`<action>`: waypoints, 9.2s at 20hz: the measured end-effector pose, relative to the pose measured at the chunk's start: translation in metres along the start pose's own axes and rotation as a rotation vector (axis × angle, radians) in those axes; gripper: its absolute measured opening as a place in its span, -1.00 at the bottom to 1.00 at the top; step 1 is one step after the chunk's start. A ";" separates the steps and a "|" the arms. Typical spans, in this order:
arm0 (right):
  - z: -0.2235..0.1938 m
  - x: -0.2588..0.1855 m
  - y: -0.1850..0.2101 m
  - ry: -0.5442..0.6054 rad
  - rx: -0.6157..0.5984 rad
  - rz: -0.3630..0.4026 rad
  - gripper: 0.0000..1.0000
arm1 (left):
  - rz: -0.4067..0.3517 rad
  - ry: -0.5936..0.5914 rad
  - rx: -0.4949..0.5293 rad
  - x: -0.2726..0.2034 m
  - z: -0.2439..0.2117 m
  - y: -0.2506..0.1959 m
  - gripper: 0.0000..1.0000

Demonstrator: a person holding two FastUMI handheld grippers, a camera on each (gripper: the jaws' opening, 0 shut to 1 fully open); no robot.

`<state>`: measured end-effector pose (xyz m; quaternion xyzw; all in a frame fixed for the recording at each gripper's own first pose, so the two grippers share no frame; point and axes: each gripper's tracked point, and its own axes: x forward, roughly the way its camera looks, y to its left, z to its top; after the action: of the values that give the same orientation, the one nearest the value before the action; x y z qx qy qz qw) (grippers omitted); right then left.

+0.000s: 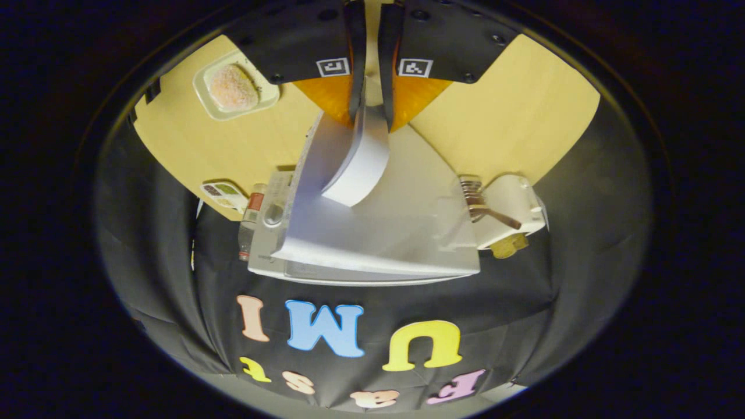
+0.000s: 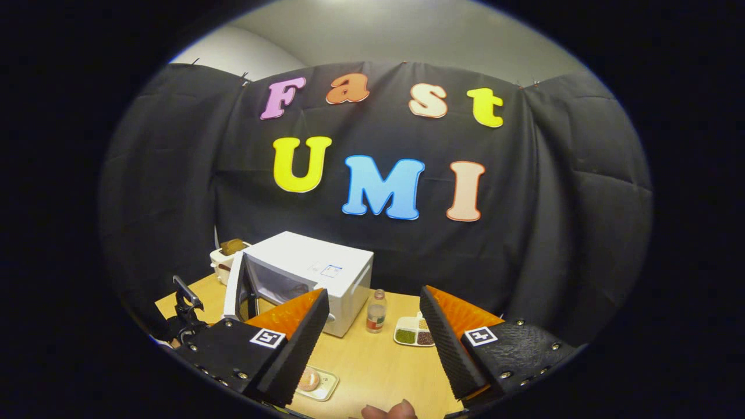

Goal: Open the microwave oven with the left hand, put the food in, and close the microwave oven.

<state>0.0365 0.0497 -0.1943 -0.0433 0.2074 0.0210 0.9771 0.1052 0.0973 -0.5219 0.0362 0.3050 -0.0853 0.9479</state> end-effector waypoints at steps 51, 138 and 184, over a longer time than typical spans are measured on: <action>-0.372 0.098 0.179 0.867 0.154 0.132 0.29 | 0.354 -0.071 -0.319 -0.317 0.007 0.116 0.32; -0.175 0.057 0.238 0.460 0.835 0.266 0.96 | -0.059 0.070 -0.273 -0.097 0.020 0.207 0.30; -0.162 0.018 0.110 0.386 0.792 -0.041 0.95 | -0.466 0.085 -0.068 0.166 0.136 -0.107 0.11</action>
<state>-0.0184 0.1447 -0.3576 0.3274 0.3772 -0.0878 0.8619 0.2956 -0.0474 -0.5104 -0.0634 0.3474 -0.2899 0.8895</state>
